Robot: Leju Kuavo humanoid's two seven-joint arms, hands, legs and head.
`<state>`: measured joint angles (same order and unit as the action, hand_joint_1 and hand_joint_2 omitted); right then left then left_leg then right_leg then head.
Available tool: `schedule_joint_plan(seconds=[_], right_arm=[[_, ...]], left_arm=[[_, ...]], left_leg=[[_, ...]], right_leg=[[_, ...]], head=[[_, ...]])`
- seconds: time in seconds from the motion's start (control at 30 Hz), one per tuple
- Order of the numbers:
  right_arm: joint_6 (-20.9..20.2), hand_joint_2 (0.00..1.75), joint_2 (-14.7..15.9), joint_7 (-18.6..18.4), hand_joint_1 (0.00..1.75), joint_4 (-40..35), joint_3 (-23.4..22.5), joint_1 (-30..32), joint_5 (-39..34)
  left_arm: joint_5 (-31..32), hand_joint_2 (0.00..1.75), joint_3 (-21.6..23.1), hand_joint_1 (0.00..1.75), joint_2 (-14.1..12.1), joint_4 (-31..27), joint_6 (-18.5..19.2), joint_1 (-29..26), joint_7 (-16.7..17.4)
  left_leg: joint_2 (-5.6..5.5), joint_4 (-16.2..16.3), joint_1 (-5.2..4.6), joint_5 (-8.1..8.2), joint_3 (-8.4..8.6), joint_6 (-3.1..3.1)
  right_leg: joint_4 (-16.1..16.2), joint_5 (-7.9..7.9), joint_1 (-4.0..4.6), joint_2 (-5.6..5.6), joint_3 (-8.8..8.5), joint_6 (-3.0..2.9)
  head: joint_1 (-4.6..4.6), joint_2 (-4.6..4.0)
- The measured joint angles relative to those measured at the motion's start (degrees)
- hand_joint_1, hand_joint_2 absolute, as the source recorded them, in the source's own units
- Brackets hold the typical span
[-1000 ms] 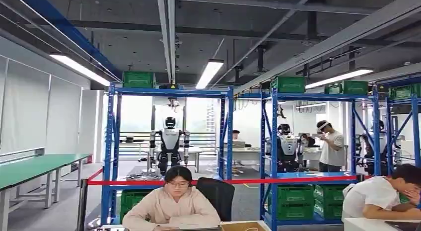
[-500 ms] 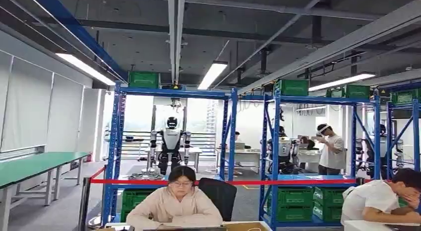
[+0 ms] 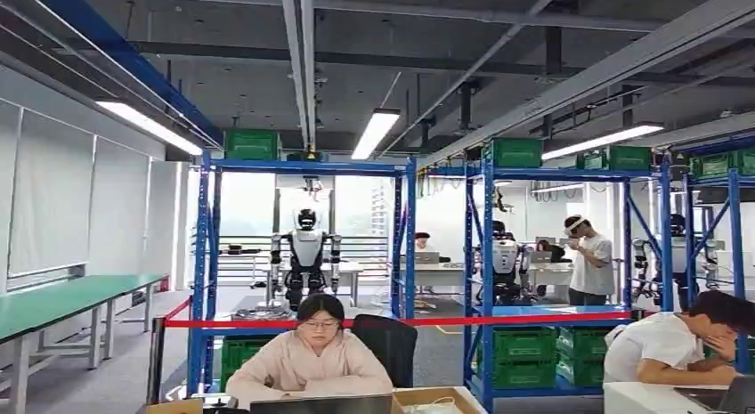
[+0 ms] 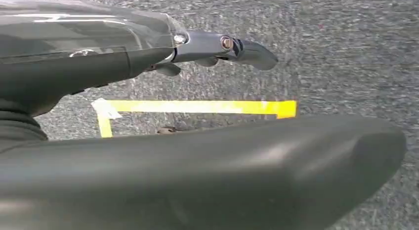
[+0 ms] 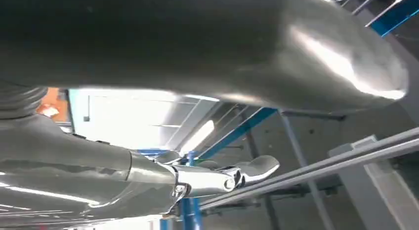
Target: Take the parts from the cabinet and place them on the table.
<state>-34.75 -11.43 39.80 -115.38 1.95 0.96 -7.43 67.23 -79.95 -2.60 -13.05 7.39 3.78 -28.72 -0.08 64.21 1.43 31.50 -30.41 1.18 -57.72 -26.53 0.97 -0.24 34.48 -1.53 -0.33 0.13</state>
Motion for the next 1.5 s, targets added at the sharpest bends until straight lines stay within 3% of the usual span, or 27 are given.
schedule_joint_plan(seconds=[0.03, 0.07, 0.13, 0.2, 0.27, 0.33, 0.37, 0.43, 0.5, 0.57, 0.6, 0.7, 0.73, 0.77, 0.83, 0.87, 0.93, 1.0, 1.07, 1.1, 1.17, 1.2, 1.23, 1.33, 1.37, 1.43, 1.5], right_arm=[[0.1, 0.0, 0.1, 0.0, 0.0, 0.1, 0.0, 0.2, 0.0], [0.3, 0.0, 0.3, 0.0, 0.0, 0.3, 0.1, 0.4, 0.1], [0.5, 0.0, 0.9, 0.0, 0.0, 1.0, 0.4, 0.8, 0.2], [0.9, 0.0, 1.6, 0.0, 0.0, 1.9, 0.4, 1.2, 0.2], [1.5, 0.0, 2.4, 0.0, 0.0, 2.7, 0.4, 1.4, 0.6], [1.8, 0.0, 3.2, 0.0, 0.0, 3.7, 0.6, 1.6, 0.7], [1.8, 0.0, 3.5, 0.0, 0.0, 4.1, 0.6, 1.7, 0.7], [1.8, 0.0, 4.0, 0.0, 0.0, 4.9, 0.7, 2.0, 0.7], [1.7, 0.0, 4.4, 0.0, 0.0, 5.4, 0.9, 2.0, 0.4], [1.4, 0.0, 4.5, -0.3, 0.0, 5.6, 1.0, 2.0, -0.6], [1.3, 0.0, 4.7, -0.9, 0.0, 5.8, 1.1, 2.0, -1.0], [1.0, 0.0, 5.3, -1.2, 0.0, 6.9, 1.7, 2.2, -1.6], [0.9, 0.0, 5.4, -1.2, 0.0, 7.3, 1.9, 2.2, -1.8], [0.8, 0.0, 5.4, -1.2, 0.0, 7.6, 2.0, 2.3, -1.9], [0.5, 0.0, 5.6, -1.2, 0.0, 8.3, 2.2, 3.1, -1.9], [0.4, 0.0, 5.7, -1.2, 0.0, 8.7, 2.3, 3.4, -1.9], [0.0, 0.0, 6.1, -1.1, 0.0, 9.7, 2.4, 3.9, -1.8], [-0.2, 0.0, 6.5, -0.8, 0.0, 10.8, 2.6, 4.7, -1.7], [-0.6, 0.0, 6.7, -0.4, 0.0, 11.5, 2.7, 5.6, -1.6], [-0.9, 0.0, 6.9, -0.3, 0.0, 12.0, 2.8, 5.9, -1.5], [-1.4, 0.0, 7.1, -0.2, 0.0, 13.5, 2.8, 6.8, -1.5], [-1.5, 0.0, 7.2, -0.2, 0.0, 14.5, 2.8, 7.5, -1.5], [-1.7, 0.0, 7.4, -0.1, 0.0, 15.5, 2.8, 8.1, -1.6], [-1.4, 0.0, 7.8, -1.4, 0.0, 20.2, 2.8, 9.4, -1.8], [-0.4, 0.0, 7.9, -1.6, 0.0, 21.9, 2.8, 9.8, -1.1], [2.9, 0.0, 8.5, -1.8, 0.0, 26.0, 2.9, 10.4, 1.4], [6.1, 0.0, 9.1, -2.8, 0.0, 30.0, 3.2, 10.6, 3.3]], left_arm=[[0.0, 0.0, 0.0, 0.0, 0.0, 0.0, 0.0, 0.1, 0.0], [0.0, 0.0, 0.0, 0.0, 0.0, 0.0, -0.1, 0.1, 0.0], [0.0, 0.0, -0.1, 0.0, 0.0, 0.0, -0.1, 0.0, 0.1], [0.0, 0.0, -0.4, 0.0, 0.2, 0.0, -0.1, -0.1, 0.2], [0.0, 0.0, -0.6, 0.0, 0.2, 0.0, -0.2, 0.0, 0.2], [-0.1, 0.0, -0.7, 0.0, 0.2, 0.0, -0.3, -0.1, 0.2], [-0.1, 0.0, -0.8, 0.0, 0.2, 0.0, -0.4, -0.2, 0.2], [-0.1, 0.0, -0.9, 0.0, 0.2, 0.0, -0.4, -0.2, 0.2], [-0.1, 0.0, -1.0, 0.0, 0.2, 0.0, -0.4, -0.2, 0.2], [-0.2, 0.0, -1.0, 0.0, 0.2, 0.0, -0.4, -0.2, 0.2], [-0.3, 0.0, -1.1, 0.0, 0.2, 0.0, -0.5, -0.2, 0.2], [-0.5, 0.0, -1.4, 0.0, 0.2, 0.0, -0.6, -0.4, 0.2], [-0.5, 0.0, -1.5, 0.0, 0.3, 0.0, -0.6, -0.4, 0.2], [-0.5, 0.0, -1.5, 0.0, 0.4, 0.0, -0.6, -0.5, 0.2], [-0.6, 0.0, -1.5, 0.0, 0.3, 0.0, -0.6, -0.4, 0.2], [-0.7, 0.0, -1.6, 0.0, 0.3, -0.1, -0.6, -0.3, 0.2], [-0.7, 0.0, -1.7, 0.0, 0.3, -0.1, -0.6, -0.3, 0.2], [-0.9, 0.0, -1.9, 0.0, 0.3, -0.1, -0.6, -0.3, 0.2], [-1.0, 0.0, -2.1, 0.0, 0.3, -0.1, -0.6, -0.3, 0.2], [-1.0, 0.0, -2.1, 0.0, 0.3, -0.1, -0.7, -0.3, 0.2], [-1.1, 0.0, -2.4, 0.0, 0.3, -0.1, -0.7, -0.3, 0.2], [-1.2, 0.0, -2.4, 0.0, 0.4, -0.1, -0.8, -0.5, 0.2], [-1.2, 0.0, -2.5, 0.0, 0.5, -0.1, -0.8, -0.6, 0.2], [-1.4, 0.0, -2.9, 0.0, 0.5, -0.1, -0.9, -0.6, 0.1], [-1.6, 0.0, -3.1, 0.0, 0.5, -0.1, -0.9, -0.6, 0.1], [-1.7, 0.0, -3.4, 0.0, 0.5, -0.1, -1.0, -0.7, 0.1], [-1.7, 0.0, -3.8, 0.0, 0.6, -0.1, -1.0, -0.8, 0.1]], left_leg=[[-0.02, -4.1, -0.09, 0.53, 2.75, -0.1], [-0.09, -6.2, -0.27, 1.13, 3.57, -0.41], [-0.1, -6.2, -0.48, 1.16, 3.04, -0.62], [0.08, -6.5, -0.19, 0.14, 2.43, -1.76], [0.02, -6.5, -0.3, -1.02, 1.11, -2.48], [-0.13, -6.4, -0.52, -2.28, -0.45, -2.69], [-0.25, -6.4, -0.6, -2.84, -1.18, -2.68], [-0.63, -6.3, -0.78, -4.02, -2.77, -2.58], [-0.87, -6.3, -0.92, -5.19, -4.06, -2.51], [-1.27, -6.3, -1.13, -5.96, -4.58, -2.05], [-1.29, -6.4, -0.9, -6.65, -4.78, -1.65], [-1.79, -6.7, -0.54, -8.04, -5.32, -0.51], [-1.37, -5.9, -0.57, -5.92, -6.39, -0.52], [-1.07, -3.4, -0.65, -2.21, -7.34, -0.56], [-1.01, 4.1, -0.59, 4.14, -8.78, -0.33], [-0.97, 8.0, -0.59, 5.42, -9.2, -0.15], [-0.85, 10.7, -0.36, 2.19, -8.05, 0.27], [-0.53, 5.0, -0.06, -1.8, -3.18, 0.54], [-0.3, -5.0, 0.0, -0.1, 4.17, 0.64], [-0.32, -7.3, -0.19, 1.8, 5.24, -0.1], [-0.38, -7.2, -0.45, 1.8, 4.58, -0.41], [-0.35, -7.3, -0.33, 1.24, 4.14, -1.13], [0.04, -7.4, -0.2, 0.69, 3.68, -1.85], [0.14, -7.3, -0.43, -1.31, 1.43, -2.73], [0.16, -7.3, -0.54, -1.97, 0.57, -2.79], [0.18, -7.2, -0.73, -3.19, -1.0, -2.79], [0.17, -7.2, -0.93, -4.52, -2.78, -2.67]], right_leg=[[-0.6, 0.04, 0.17, -0.01, 0.7, 0.21], [-1.3, 0.26, 0.33, 0.01, 1.15, 0.44], [-1.3, 1.19, 0.2, -0.03, 1.61, 1.21], [-1.6, 1.1, -0.04, 0.15, 1.94, 1.87], [-5.3, -4.58, -0.29, 0.25, 3.03, 2.55], [-13.8, -10.54, -0.65, 0.23, 4.7, 2.91], [-16.9, -11.22, -0.72, 0.24, 4.97, 2.97], [-16.7, -8.34, -0.71, 0.31, 2.76, 2.94], [-7.7, -4.46, -0.63, 0.58, -3.61, 2.4], [2.5, -5.77, -0.2, 1.38, -10.13, 1.42], [3.9, -6.27, -0.07, 1.35, -10.73, 1.43], [4.6, -4.4, 0.35, 0.91, -9.24, 0.36], [4.8, -3.48, 0.09, 0.34, -9.09, 0.07], [4.8, -2.83, 0.12, 0.36, -8.09, -0.5], [4.5, -1.87, 0.26, -0.14, -6.59, -0.69], [4.4, -1.29, 0.27, -0.45, -5.72, -0.71], [3.5, -0.29, 0.21, -0.75, -3.6, -0.44], [2.1, 0.38, 0.05, -0.82, -1.12, 0.1], [-0.1, 0.53, 0.33, -0.78, 0.89, 0.54], [-0.7, 0.84, 0.25, -0.87, 1.46, 0.87], [-0.9, 1.91, 0.12, -0.86, 2.03, 1.57], [-0.9, 2.34, 0.12, -0.74, 2.27, 1.89], [-1.3, 0.98, -0.14, -0.45, 2.59, 2.25], [-10.6, -9.21, -0.71, -0.28, 4.46, 3.16], [-14.7, -10.96, -0.87, -0.28, 4.96, 3.33], [-17.4, -9.06, -0.99, -0.23, 3.81, 3.48], [-11.4, -4.73, -0.96, -0.1, -1.39, 3.15]], head=[[0.0, 0.0], [0.0, 0.0], [0.0, 0.0], [0.02, 0.0], [0.0, 0.0], [0.0, 0.0], [0.0, 0.0], [0.0, 0.0], [0.0, 0.0], [0.0, 0.0], [0.02, 0.0], [0.02, 0.0], [0.0, 0.02], [0.0, 0.11], [0.02, 0.07], [0.02, 0.04], [0.02, 0.04], [0.02, 0.02], [0.02, 0.02], [0.02, 0.0], [0.0, 0.0], [0.02, 0.0], [0.0, 0.0], [0.0, 0.0], [0.0, 0.0], [0.0, 0.0], [0.0, 0.0]])
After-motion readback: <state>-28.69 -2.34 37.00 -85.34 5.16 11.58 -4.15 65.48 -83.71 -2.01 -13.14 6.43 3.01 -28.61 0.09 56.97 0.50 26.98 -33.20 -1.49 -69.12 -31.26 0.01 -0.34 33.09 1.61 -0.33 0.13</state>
